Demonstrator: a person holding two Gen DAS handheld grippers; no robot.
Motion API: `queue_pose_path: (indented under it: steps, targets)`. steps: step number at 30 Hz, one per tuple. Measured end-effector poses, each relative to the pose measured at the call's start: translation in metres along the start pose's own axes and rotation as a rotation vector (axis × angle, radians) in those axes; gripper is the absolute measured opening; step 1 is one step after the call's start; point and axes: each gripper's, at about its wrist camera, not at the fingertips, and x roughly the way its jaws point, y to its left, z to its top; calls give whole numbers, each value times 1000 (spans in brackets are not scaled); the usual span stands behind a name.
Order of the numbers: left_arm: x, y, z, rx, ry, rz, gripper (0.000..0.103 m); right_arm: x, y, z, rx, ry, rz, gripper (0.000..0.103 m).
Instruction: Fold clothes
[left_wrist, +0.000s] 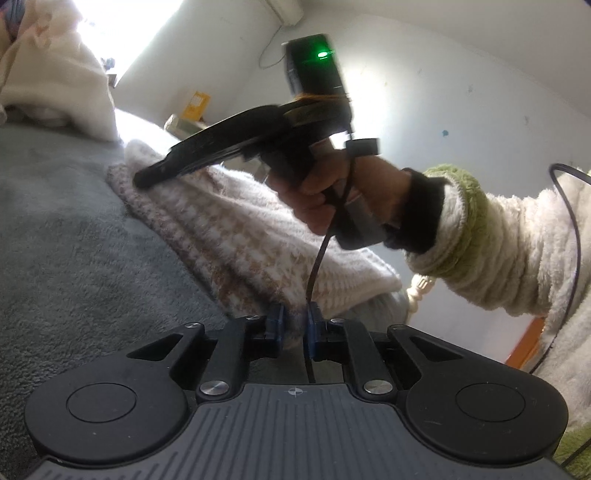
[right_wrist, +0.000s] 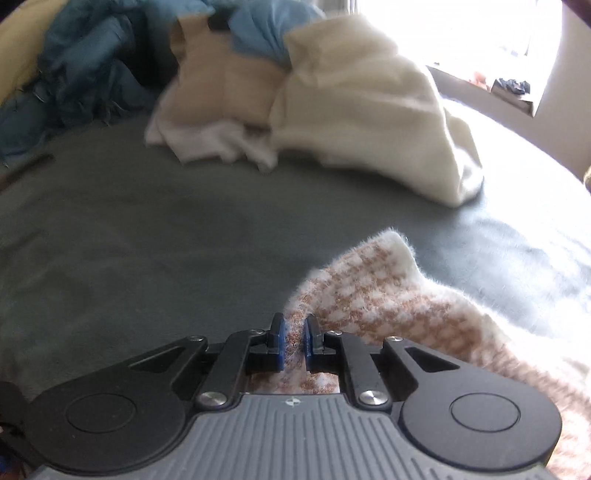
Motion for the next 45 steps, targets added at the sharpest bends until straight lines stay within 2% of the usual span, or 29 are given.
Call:
queue_pose_path:
  steps: [3, 5, 7, 10, 12, 15, 17, 19, 21, 23, 26, 27, 29, 31, 36, 39, 41, 43, 45]
  targets:
    - [-2, 7, 1, -51, 8, -9, 11, 9, -12, -1, 52, 1, 34, 23]
    - [-4, 11, 1, -73, 9, -10, 14, -5, -24, 0, 118, -26, 79, 46]
    - [-8, 12, 0, -85, 3, 7, 19, -27, -38, -3, 180, -82, 85, 51]
    - [-20, 8, 1, -100, -22, 53, 25, -79, -68, -29, 271, -180, 34, 51]
    - [-34, 5, 1, -129, -84, 76, 27, -114, -94, -55, 343, -241, -11, 50]
    - [-46, -2, 7, -173, -174, 109, 29, -163, -135, -104, 427, -315, -134, 50]
    - [-41, -11, 17, -162, -200, 128, 30, -185, -159, -136, 459, -336, -232, 49]
    - [-22, -23, 32, -112, -183, 134, 30, -195, -178, -162, 474, -338, -295, 48]
    - [6, -34, 44, -67, -131, 145, 30, -199, -194, -185, 483, -335, -336, 46]
    - [33, -40, 48, -33, -55, 213, 30, -204, -210, -209, 491, -331, -378, 44]
    - [56, -31, 35, -52, 77, 358, 27, -192, -238, -246, 539, -282, -432, 43]
    - [61, -29, 32, -65, 106, 393, 26, -187, -248, -261, 574, -270, -434, 40]
    - [53, -27, 32, -131, 84, 386, 26, -182, -264, -285, 626, -295, -391, 37]
    - [51, -30, 40, -159, 88, 403, 28, -187, -265, -284, 625, -326, -366, 38]
    - [54, -44, 59, -51, 52, 458, 34, -206, -264, -257, 517, -406, -349, 39]
    - [74, -22, 56, -142, 79, 530, 33, -184, -277, -250, 502, -349, -376, 38]
    - [75, -11, 50, -185, 56, 536, 31, -160, -289, -265, 535, -252, -436, 39]
    - [66, -11, 53, -229, 37, 522, 31, -165, -298, -279, 605, -290, -392, 39]
    - [58, -18, 66, -225, 24, 535, 33, -178, -302, -277, 639, -280, -387, 41]
